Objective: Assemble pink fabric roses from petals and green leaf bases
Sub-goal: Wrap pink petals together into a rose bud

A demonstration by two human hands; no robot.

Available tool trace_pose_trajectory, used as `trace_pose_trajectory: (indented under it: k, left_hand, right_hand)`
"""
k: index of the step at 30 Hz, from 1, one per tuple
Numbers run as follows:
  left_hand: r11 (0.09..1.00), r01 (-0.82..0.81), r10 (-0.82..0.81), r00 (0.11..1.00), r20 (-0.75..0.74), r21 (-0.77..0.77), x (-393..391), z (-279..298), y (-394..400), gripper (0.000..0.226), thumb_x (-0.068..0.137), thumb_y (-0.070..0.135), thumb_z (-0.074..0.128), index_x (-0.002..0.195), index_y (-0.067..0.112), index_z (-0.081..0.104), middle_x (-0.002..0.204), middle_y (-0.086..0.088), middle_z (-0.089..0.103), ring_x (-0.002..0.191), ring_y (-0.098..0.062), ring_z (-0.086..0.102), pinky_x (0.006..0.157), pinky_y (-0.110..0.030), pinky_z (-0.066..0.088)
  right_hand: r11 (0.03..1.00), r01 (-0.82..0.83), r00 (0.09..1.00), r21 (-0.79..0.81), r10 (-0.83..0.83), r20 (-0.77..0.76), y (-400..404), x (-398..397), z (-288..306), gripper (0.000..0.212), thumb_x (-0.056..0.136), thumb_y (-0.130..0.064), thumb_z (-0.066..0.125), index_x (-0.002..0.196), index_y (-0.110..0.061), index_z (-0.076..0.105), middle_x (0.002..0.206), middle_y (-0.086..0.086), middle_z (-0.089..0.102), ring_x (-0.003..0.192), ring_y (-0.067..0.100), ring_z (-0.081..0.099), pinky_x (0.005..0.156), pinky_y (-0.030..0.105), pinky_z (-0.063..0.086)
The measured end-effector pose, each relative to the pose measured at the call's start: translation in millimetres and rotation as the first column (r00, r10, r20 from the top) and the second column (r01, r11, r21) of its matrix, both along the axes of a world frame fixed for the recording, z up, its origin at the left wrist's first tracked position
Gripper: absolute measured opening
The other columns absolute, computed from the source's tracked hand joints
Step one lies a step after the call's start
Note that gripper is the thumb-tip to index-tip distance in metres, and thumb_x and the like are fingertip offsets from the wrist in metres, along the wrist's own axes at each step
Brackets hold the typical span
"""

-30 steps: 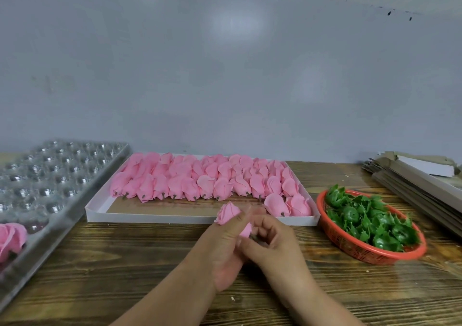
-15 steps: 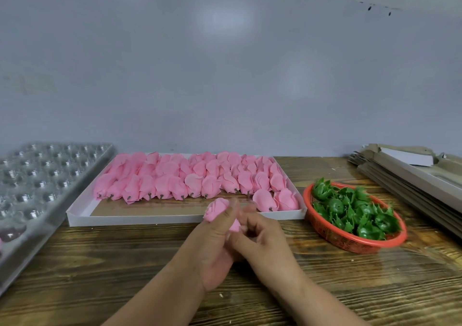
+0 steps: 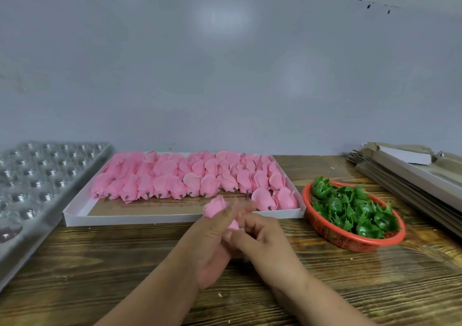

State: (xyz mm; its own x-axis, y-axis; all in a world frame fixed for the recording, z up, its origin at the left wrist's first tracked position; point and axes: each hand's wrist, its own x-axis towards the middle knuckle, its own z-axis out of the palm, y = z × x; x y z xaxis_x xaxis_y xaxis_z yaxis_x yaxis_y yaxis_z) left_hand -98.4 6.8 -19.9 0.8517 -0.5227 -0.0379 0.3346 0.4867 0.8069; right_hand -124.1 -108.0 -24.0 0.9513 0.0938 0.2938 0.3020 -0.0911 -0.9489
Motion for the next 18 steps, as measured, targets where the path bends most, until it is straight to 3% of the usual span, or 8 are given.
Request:
trace_pose_trajectory:
  k: [2,5,7,9,11,14,16,18]
  left_hand:
    - [0.996,0.077,-0.08,0.994,0.068,0.037,-1,5,5,0.03,0.065,0.05,0.081,0.069,0.021,0.077,0.112,-0.008,0.065,0.106,-0.025,0.059,0.102,-0.047,0.044]
    - [0.99,0.109,-0.118,0.988,0.097,0.092,-1,8,10,0.037,0.056,0.051,0.085,0.072,0.019,0.078,0.116,-0.016,0.037,0.095,-0.031,0.04,0.098,-0.046,0.035]
    - [0.988,0.114,-0.125,0.987,0.103,0.104,-2,8,7,0.03,0.067,0.05,0.075,0.069,0.021,0.076,0.115,-0.017,0.045,0.088,-0.028,0.046,0.094,-0.046,0.036]
    - [0.993,0.108,-0.112,0.99,0.087,0.046,-1,5,5,0.031,0.077,0.046,0.067,0.062,0.018,0.07,0.12,-0.014,0.062,0.106,-0.027,0.059,0.096,-0.048,0.045]
    - [0.999,0.044,-0.044,0.999,0.029,0.011,1,3,3,0.032,0.08,0.039,0.068,0.061,0.016,0.059,0.12,-0.011,0.067,0.113,-0.02,0.063,0.092,-0.05,0.05]
    - [0.991,-0.072,0.074,0.997,-0.014,0.111,4,-1,2,0.018,0.074,0.032,0.065,0.071,0.016,0.059,0.108,-0.006,0.073,0.105,-0.016,0.067,0.092,-0.043,0.044]
    - [0.986,-0.11,0.114,0.993,-0.026,0.128,4,-3,0,0.017,0.072,0.029,0.065,0.075,0.013,0.061,0.092,-0.007,0.075,0.098,-0.02,0.07,0.09,-0.04,0.048]
    - [0.983,-0.126,0.131,0.991,-0.026,0.132,4,-3,-1,0.021,0.072,0.028,0.065,0.075,0.008,0.06,0.074,-0.005,0.07,0.091,-0.024,0.072,0.082,-0.038,0.055]
  right_hand:
    - [0.993,-0.044,0.996,0.108,0.052,-0.073,2,0,1,0.025,0.074,-0.022,0.065,0.067,0.0,0.056,0.061,0.01,0.038,0.063,0.021,0.032,0.06,0.032,0.029]
    - [0.985,-0.096,0.974,0.143,0.123,-0.192,3,-1,4,0.028,0.071,-0.022,0.066,0.075,0.005,0.06,0.059,0.006,0.05,0.062,0.019,0.044,0.065,0.029,0.036]
    - [0.98,-0.182,0.947,0.085,0.198,-0.252,-7,-1,13,0.018,0.074,-0.016,0.068,0.074,0.001,0.062,0.059,0.003,0.055,0.056,0.012,0.049,0.058,0.02,0.039]
    - [0.977,-0.205,0.953,-0.059,0.185,-0.239,-27,1,26,0.013,0.08,-0.008,0.068,0.067,-0.008,0.067,0.062,-0.002,0.063,0.053,0.009,0.055,0.052,0.02,0.041]
    - [0.963,0.042,0.995,-0.266,-0.065,-0.08,-50,8,38,0.014,0.079,-0.003,0.069,0.068,-0.012,0.072,0.07,-0.002,0.069,0.061,0.007,0.061,0.06,0.025,0.048]
    - [0.696,0.568,0.817,-0.438,-0.539,0.203,-88,14,47,0.005,0.076,-0.008,0.071,0.072,-0.012,0.072,0.07,0.007,0.07,0.068,0.019,0.063,0.067,0.034,0.05]
    - [0.455,0.702,0.666,-0.548,-0.692,0.278,-114,12,50,0.002,0.076,-0.016,0.07,0.076,-0.016,0.072,0.075,0.006,0.07,0.075,0.027,0.064,0.07,0.038,0.052]
    - [0.306,0.672,0.599,-0.674,-0.76,0.252,-138,8,54,0.007,0.078,-0.022,0.069,0.071,-0.023,0.068,0.073,0.004,0.068,0.076,0.028,0.062,0.069,0.037,0.051]
